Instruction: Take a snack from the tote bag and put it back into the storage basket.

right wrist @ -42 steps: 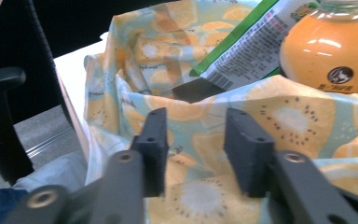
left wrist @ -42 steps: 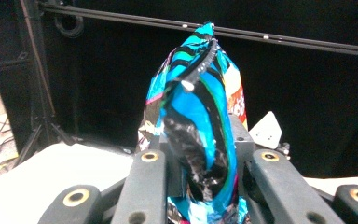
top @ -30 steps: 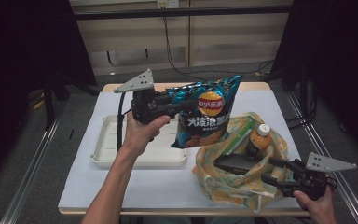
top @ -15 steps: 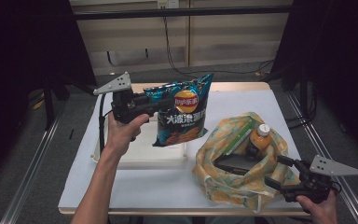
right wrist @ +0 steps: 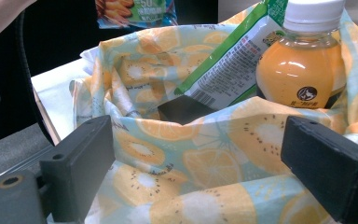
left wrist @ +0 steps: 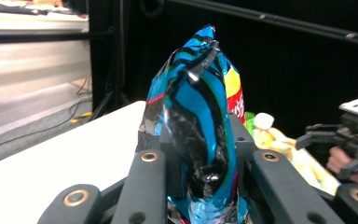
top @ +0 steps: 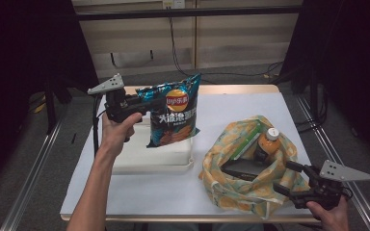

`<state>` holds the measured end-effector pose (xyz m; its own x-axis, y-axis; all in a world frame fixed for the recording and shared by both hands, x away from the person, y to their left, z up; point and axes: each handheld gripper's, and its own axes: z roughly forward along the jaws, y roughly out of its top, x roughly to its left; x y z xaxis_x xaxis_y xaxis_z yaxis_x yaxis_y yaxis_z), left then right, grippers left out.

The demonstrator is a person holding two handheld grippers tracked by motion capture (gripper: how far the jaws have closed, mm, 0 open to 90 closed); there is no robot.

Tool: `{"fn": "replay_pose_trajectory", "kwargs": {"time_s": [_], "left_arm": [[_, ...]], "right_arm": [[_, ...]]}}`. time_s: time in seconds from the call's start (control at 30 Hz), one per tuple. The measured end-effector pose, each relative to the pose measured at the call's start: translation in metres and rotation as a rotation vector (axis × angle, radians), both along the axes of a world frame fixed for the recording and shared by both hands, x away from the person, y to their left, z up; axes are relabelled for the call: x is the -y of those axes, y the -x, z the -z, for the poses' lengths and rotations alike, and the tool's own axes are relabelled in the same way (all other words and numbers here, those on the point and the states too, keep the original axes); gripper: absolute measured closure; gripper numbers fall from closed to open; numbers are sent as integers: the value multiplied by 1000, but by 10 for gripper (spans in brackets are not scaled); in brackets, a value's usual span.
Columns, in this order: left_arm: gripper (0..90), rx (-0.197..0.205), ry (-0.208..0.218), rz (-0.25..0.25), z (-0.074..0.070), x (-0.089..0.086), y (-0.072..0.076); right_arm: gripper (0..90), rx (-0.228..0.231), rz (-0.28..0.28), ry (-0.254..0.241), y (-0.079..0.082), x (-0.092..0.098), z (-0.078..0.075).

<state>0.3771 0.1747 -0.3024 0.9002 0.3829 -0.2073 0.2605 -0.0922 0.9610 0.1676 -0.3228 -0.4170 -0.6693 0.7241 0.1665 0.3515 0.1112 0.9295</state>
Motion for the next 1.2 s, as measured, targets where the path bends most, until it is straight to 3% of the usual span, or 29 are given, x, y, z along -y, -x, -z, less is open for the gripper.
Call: {"fn": "replay_pose_trajectory", "kwargs": {"time_s": [0.4, 0.53, 0.67, 1.07, 1.2], "left_arm": [[742, -41, 12, -25, 16, -13, -27], [739, -62, -9, -51, 27, -20, -39], [739, -73, -42, -56, 31, -20, -43], [736, -106, -51, -62, 49, -17, -64], [737, -114, -78, -65, 55, -16, -72]], "right_arm": [[110, -4, -1, 0, -4, 0, 1], [110, -9, 2, 0, -4, -1, 2], [111, -7, -5, 7, -3, -1, 2], [139, -11, 6, 15, -3, 1, 3], [146, -14, 9, 15, -4, 2, 3]]}}
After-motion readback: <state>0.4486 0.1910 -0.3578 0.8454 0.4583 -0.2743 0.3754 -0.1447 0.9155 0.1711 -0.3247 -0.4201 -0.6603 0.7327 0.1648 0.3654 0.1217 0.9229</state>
